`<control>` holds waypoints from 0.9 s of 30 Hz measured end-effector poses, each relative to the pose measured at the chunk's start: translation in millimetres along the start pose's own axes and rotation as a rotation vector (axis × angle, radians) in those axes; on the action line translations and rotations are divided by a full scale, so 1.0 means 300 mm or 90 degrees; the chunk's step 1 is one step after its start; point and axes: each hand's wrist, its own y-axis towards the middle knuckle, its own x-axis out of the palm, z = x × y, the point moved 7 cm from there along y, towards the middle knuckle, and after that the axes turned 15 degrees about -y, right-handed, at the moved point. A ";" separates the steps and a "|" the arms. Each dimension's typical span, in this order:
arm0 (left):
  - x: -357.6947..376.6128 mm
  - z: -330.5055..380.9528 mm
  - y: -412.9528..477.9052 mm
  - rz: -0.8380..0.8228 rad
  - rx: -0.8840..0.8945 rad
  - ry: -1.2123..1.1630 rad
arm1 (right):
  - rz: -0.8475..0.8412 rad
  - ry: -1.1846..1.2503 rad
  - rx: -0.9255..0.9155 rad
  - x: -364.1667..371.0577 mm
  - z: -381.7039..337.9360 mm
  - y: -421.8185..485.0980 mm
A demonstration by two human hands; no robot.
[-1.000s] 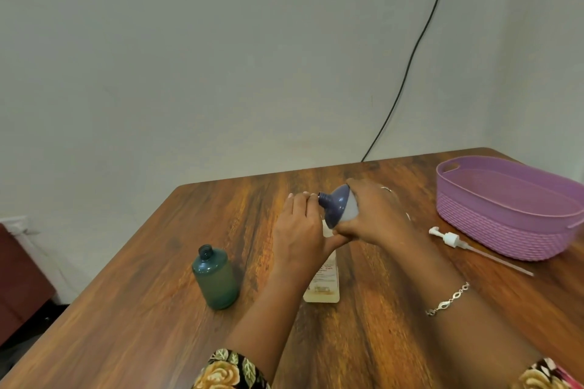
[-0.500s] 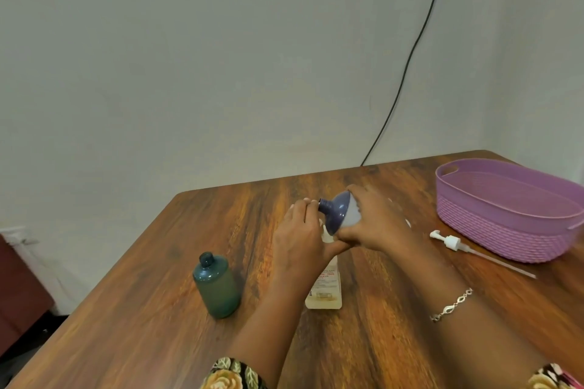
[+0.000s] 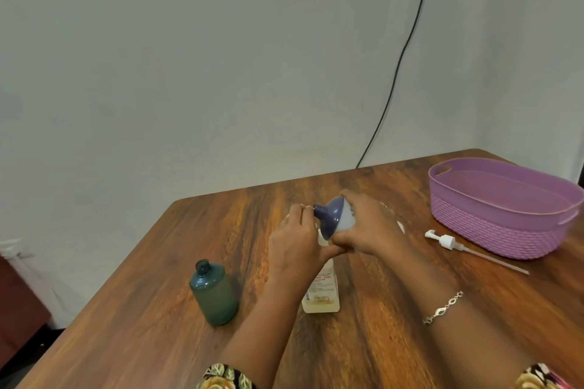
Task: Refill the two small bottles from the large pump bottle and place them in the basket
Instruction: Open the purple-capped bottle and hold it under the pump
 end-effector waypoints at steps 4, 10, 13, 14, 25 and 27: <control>0.011 -0.001 -0.013 -0.023 -0.019 0.002 | -0.036 0.006 -0.004 0.015 0.008 -0.006; -0.020 0.003 0.030 -0.029 0.003 0.044 | 0.003 0.017 -0.030 -0.048 -0.009 -0.007; -0.011 0.011 0.006 -0.029 -0.008 0.011 | -0.023 0.003 -0.017 -0.021 0.002 -0.008; -0.005 0.012 -0.007 -0.014 -0.002 0.010 | -0.032 0.010 -0.015 -0.009 0.003 -0.010; -0.011 0.005 0.012 -0.014 -0.014 0.026 | -0.010 -0.036 -0.029 -0.055 -0.018 -0.016; 0.003 0.000 -0.015 0.005 -0.020 0.010 | -0.018 -0.046 -0.026 -0.037 -0.016 -0.022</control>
